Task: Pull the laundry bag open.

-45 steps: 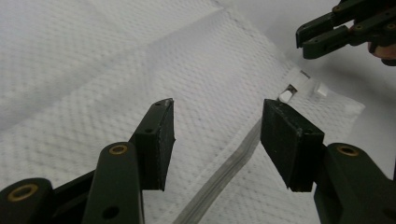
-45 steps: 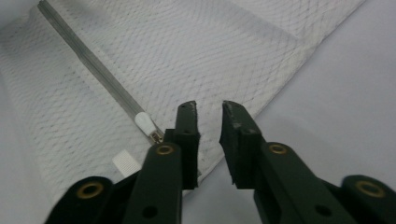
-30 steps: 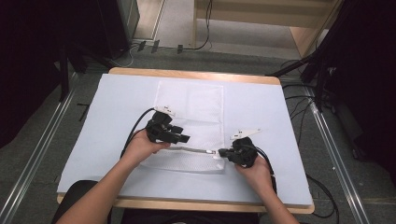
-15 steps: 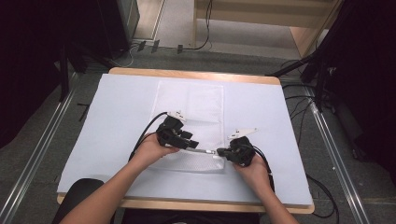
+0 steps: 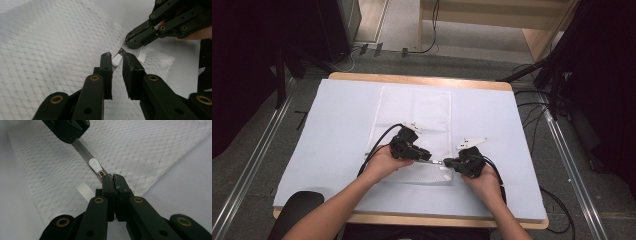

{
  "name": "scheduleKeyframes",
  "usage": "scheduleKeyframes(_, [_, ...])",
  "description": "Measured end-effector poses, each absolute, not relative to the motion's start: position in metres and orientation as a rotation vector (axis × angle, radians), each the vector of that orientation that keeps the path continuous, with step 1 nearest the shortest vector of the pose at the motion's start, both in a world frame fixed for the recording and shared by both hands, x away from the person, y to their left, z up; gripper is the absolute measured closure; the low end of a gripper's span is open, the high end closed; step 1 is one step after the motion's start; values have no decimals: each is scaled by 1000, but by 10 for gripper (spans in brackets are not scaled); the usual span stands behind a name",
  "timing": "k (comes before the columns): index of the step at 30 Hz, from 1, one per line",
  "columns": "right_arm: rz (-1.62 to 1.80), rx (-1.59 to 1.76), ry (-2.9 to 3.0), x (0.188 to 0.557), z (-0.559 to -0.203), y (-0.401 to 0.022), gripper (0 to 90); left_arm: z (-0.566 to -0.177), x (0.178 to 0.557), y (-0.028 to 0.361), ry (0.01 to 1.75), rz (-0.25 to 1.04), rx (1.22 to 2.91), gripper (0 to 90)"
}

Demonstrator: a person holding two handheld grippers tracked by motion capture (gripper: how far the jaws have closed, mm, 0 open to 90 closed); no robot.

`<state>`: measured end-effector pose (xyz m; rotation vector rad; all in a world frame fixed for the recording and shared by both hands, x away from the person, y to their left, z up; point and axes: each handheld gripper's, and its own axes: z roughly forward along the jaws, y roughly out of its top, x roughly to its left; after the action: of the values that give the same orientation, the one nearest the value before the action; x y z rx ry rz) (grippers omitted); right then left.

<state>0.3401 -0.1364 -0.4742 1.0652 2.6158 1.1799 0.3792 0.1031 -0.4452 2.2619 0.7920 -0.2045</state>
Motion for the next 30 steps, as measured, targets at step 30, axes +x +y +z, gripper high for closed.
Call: scheduleKeyframes(30, [1163,1032,2617,339,-474,-135,894,-467,381,79,842,-324,2259,820])
